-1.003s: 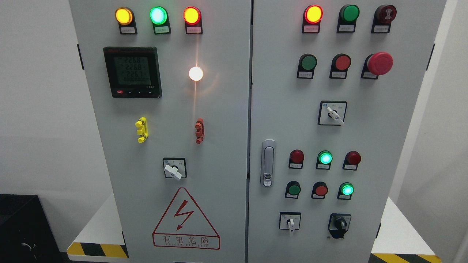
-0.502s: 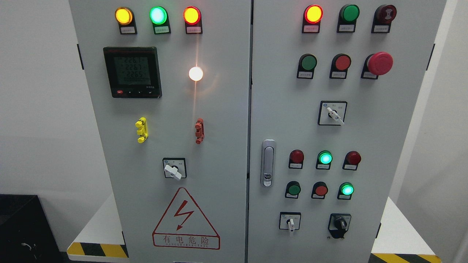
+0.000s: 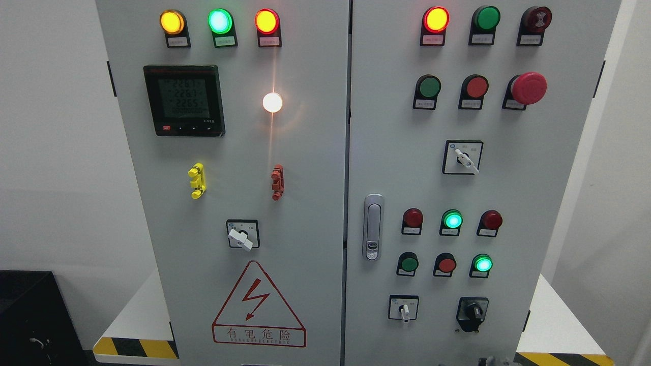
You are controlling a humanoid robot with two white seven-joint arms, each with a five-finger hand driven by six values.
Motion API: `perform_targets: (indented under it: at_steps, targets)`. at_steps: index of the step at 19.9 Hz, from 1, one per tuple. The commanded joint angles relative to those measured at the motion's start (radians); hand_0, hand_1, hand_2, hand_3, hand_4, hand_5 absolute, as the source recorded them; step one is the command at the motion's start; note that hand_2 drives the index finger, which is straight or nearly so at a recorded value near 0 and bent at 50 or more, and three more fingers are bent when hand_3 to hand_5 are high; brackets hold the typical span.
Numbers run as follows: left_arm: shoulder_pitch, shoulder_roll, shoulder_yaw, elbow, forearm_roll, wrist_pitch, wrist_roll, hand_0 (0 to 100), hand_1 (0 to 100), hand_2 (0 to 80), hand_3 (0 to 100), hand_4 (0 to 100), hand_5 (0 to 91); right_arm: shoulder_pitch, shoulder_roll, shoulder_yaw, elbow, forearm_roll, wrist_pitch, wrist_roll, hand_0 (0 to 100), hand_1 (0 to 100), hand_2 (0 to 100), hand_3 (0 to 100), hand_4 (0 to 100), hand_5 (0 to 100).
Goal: Flip black knob to close circuit
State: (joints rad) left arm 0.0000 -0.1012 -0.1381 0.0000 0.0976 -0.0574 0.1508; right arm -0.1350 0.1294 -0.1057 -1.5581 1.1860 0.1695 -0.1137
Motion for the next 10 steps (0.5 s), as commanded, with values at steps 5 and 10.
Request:
perform_targets:
  at_steps: [5, 10]
  targets:
    - [0.023, 0.000, 0.000, -0.031, -0.001, 0.001, -0.001, 12, 56, 0.0, 0, 0, 0.0, -0.060, 0.004, -0.068, 0.003, 0.029, 0.001, 0.002, 0, 16, 89, 99, 89, 98]
    - [0.023, 0.000, 0.000, -0.031, -0.001, 0.001, -0.001, 12, 56, 0.0, 0, 0, 0.0, -0.072, 0.006, -0.083, 0.006, 0.041, 0.001, 0.002, 0, 16, 89, 99, 89, 97]
